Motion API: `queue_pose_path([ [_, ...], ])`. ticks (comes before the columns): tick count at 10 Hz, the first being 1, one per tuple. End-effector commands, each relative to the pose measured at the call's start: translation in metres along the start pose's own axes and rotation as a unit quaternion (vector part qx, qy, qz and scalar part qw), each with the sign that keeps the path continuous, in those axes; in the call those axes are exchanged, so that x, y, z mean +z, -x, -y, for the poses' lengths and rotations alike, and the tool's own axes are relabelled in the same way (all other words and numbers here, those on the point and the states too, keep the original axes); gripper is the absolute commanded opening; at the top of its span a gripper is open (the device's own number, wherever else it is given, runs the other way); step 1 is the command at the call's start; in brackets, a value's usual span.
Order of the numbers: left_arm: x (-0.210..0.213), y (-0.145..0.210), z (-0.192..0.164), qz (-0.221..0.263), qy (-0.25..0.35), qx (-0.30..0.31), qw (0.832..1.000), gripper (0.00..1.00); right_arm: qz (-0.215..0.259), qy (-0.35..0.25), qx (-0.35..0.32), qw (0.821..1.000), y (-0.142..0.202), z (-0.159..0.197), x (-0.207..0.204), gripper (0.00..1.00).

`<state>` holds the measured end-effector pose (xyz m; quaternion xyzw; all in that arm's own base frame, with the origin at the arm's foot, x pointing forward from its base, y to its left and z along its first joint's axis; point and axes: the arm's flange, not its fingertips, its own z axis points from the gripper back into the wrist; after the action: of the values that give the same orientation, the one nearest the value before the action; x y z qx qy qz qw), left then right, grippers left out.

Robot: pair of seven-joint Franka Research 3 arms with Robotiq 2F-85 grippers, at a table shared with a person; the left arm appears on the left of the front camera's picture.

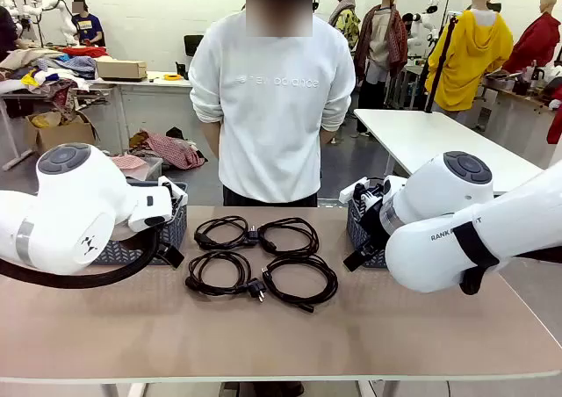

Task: Organize the cables according to human instructions.
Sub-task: Pick up a bundle of cables and place it in the basket indicated by the human.

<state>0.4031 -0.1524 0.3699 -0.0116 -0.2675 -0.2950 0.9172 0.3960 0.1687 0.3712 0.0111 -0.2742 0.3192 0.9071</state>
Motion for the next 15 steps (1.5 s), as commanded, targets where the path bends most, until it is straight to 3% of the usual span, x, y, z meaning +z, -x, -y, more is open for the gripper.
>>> queue_pose_path([
  [1,0.000,0.000,0.000,0.000,0.000,0.000,1.000,1.00,0.000,0.000,0.000,1.000,0.000,0.000,0.000,1.00],
  [10,0.000,0.000,0.001,0.000,0.000,-0.001,1.000,1.00,0.000,0.000,0.000,1.000,0.000,0.000,0.000,1.00],
  [15,0.061,-0.020,-0.019,0.013,0.043,-0.094,0.995,1.00,0.044,-0.065,0.037,0.996,-0.010,0.045,0.040,1.00],
])
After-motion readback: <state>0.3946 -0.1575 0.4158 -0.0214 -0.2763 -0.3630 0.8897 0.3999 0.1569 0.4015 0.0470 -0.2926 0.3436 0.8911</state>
